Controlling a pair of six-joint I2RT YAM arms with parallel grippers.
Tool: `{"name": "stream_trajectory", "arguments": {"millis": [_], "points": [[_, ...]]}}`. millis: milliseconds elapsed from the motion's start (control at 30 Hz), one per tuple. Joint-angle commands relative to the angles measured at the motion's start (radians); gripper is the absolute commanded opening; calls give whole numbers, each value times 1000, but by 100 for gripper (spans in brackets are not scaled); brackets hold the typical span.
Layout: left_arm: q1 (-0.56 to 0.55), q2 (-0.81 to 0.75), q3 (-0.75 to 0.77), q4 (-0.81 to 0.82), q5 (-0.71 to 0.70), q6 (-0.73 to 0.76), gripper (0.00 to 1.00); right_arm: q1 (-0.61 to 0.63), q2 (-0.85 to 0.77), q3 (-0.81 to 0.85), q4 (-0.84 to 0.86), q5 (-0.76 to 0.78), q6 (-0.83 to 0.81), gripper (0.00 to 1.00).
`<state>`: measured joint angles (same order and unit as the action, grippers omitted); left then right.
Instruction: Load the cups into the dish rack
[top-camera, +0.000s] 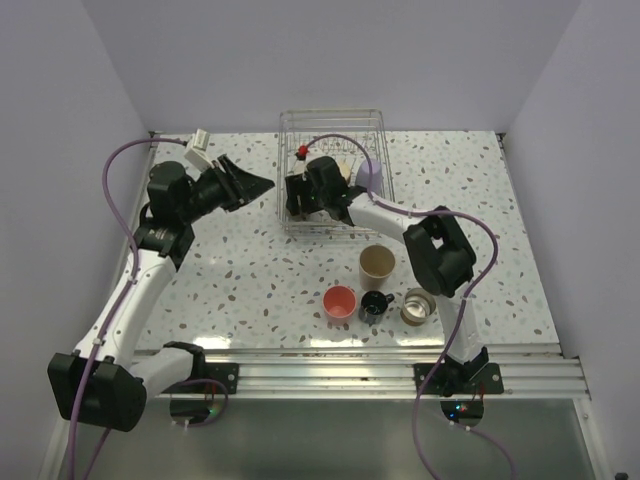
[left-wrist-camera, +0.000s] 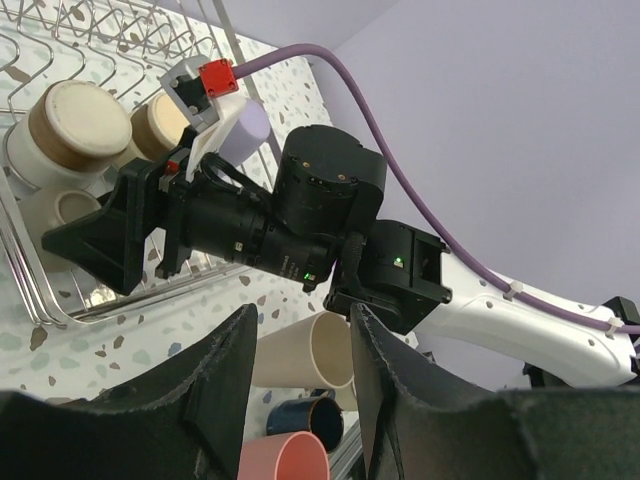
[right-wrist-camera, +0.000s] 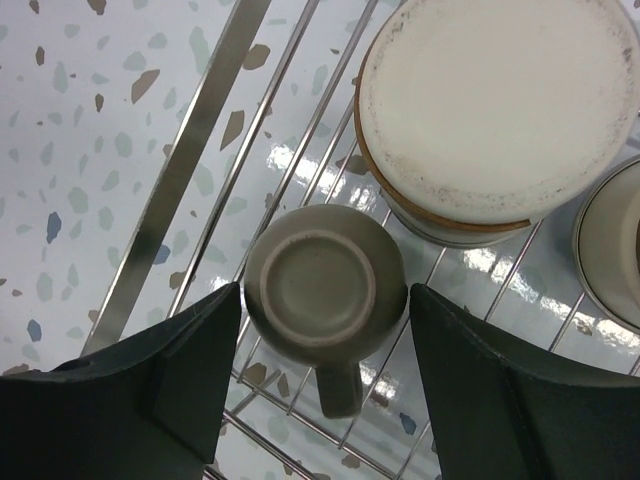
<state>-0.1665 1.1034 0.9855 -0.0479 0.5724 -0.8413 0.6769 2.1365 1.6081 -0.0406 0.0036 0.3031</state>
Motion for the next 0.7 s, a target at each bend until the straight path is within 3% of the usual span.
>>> {"name": "stream_trajectory", "arguments": {"millis": [0,333,367,667], "points": [[9,-37,24,-4,15,33,46,10,-38,-13,-15,7,-10,72],[10,-77,50,-59,-3,51,46,19,-140,-23,-31,27,-22,83],[10,-74,59,-78,-9,77,46,19,-156,-33,-31,29,-22,89],[4,-77,212,-496,-140,390,47,19,-430,-80,-145,159,-74,99]]}}
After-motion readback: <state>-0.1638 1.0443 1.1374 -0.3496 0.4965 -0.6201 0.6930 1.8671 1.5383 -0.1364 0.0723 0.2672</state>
